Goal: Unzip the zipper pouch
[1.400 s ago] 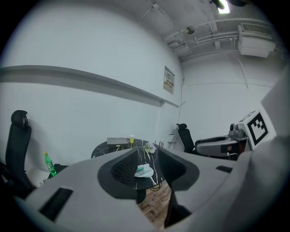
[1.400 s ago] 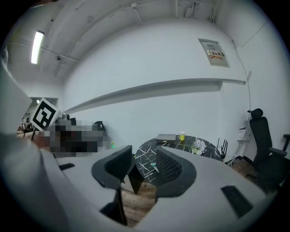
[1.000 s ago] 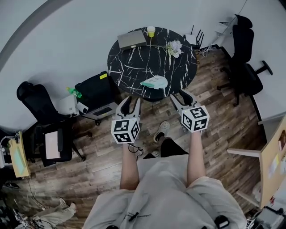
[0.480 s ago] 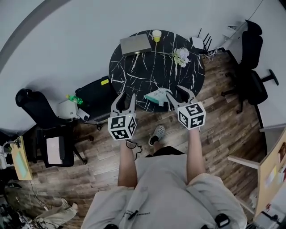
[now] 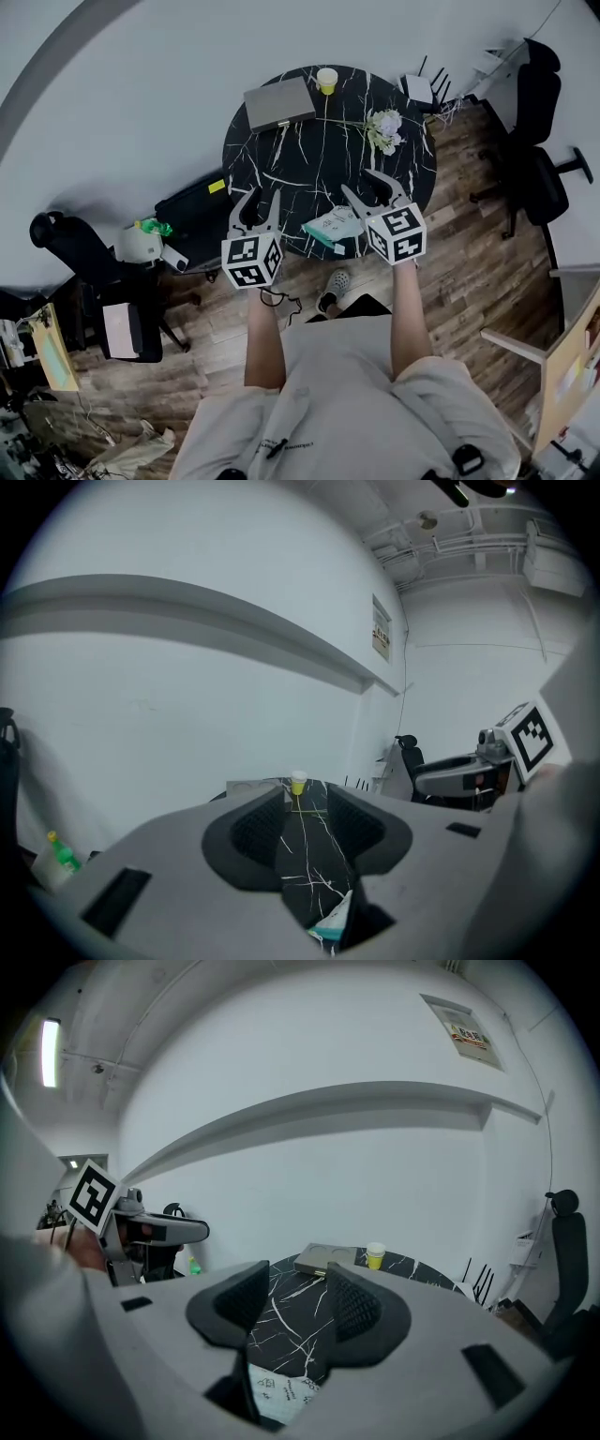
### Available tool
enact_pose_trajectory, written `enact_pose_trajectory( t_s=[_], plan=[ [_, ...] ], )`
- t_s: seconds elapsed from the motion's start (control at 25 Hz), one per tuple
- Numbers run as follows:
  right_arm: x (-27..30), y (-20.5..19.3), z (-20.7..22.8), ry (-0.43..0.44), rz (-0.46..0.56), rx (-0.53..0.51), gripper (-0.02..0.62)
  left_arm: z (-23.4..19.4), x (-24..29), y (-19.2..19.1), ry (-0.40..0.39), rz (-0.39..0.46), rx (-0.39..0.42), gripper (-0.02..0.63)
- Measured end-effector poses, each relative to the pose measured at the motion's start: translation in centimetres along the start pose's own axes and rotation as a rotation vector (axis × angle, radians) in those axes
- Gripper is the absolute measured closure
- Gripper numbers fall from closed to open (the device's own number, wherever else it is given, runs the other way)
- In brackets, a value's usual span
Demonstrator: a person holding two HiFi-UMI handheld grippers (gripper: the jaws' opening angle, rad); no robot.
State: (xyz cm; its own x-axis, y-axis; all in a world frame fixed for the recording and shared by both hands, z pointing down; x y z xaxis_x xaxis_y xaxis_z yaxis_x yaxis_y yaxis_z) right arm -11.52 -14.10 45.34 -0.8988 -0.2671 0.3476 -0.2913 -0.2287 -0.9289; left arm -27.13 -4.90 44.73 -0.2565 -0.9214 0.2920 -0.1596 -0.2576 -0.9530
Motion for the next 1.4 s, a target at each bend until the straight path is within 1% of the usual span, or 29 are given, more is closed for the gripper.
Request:
enact_pose_trajectory(
  t_s=[0.16, 0.28, 0.44, 0.56, 0.72, 0.88, 0.92, 1.08, 1.24, 1.4],
  plan=[
    [2.2, 0.0, 1.7, 0.022, -0.015, 0.028, 0.394, 0.0, 2.6, -0.3, -0.002, -0.021, 0.035, 0.456],
    [3.5, 1.1, 2.7, 0.034, 0.005, 0.045, 0.394, 0.0, 4.1, -0.1, -0.01, -0.029, 0.062, 0.457],
    [4.8, 1.6, 3.6, 0.03, 0.005, 0.024, 0.393, -0.2, 5.3, -0.2, -0.026, -0.034, 0.056, 0.457],
    [5.7, 0.7, 3.3, 0.041, -0.032, -0.012, 0.393, 0.1, 5.7, -1.2, -0.059, -0.05, 0.06, 0.457],
    [6.8, -1.4, 1.5, 0.059, -0.126, -0.098, 0.393, 0.6, 6.2, -2.3, -0.147, -0.07, 0.102, 0.457],
    [7.6, -3.0, -0.8, 0.075, -0.199, -0.16, 0.393, 0.0, 6.3, -2.9, -0.255, -0.092, 0.203, 0.457],
    [7.7, -3.4, -1.3, 0.073, -0.214, -0.169, 0.393, -0.2, 6.5, -2.9, -0.279, -0.097, 0.217, 0.457],
    [8.0, -5.7, -3.2, 0.044, -0.285, -0.176, 0.393, -0.6, 6.2, -4.1, -0.384, -0.127, 0.233, 0.457],
    [8.5, -8.8, -5.2, 0.001, -0.41, -0.211, 0.393, -1.1, 5.7, -5.2, -0.49, -0.148, 0.253, 0.456],
    [8.7, -12.1, -7.5, -0.024, -0.532, -0.259, 0.393, -1.6, 5.0, -6.7, -0.566, -0.172, 0.259, 0.457]
  ],
)
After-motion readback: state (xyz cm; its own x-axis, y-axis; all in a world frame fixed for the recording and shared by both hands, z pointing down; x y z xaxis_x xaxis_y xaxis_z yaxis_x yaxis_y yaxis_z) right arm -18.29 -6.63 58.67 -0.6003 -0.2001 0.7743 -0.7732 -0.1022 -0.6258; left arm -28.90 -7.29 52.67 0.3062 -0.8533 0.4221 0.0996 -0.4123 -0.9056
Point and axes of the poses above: the fingertips, and each gripper's own axes: x forward along the fingers, z to its right, y out of its top, the point moved 1 cm from there along -x, backward along the fingers, and after that the axes turned 8 degrees about y, right-handed, at the moved point
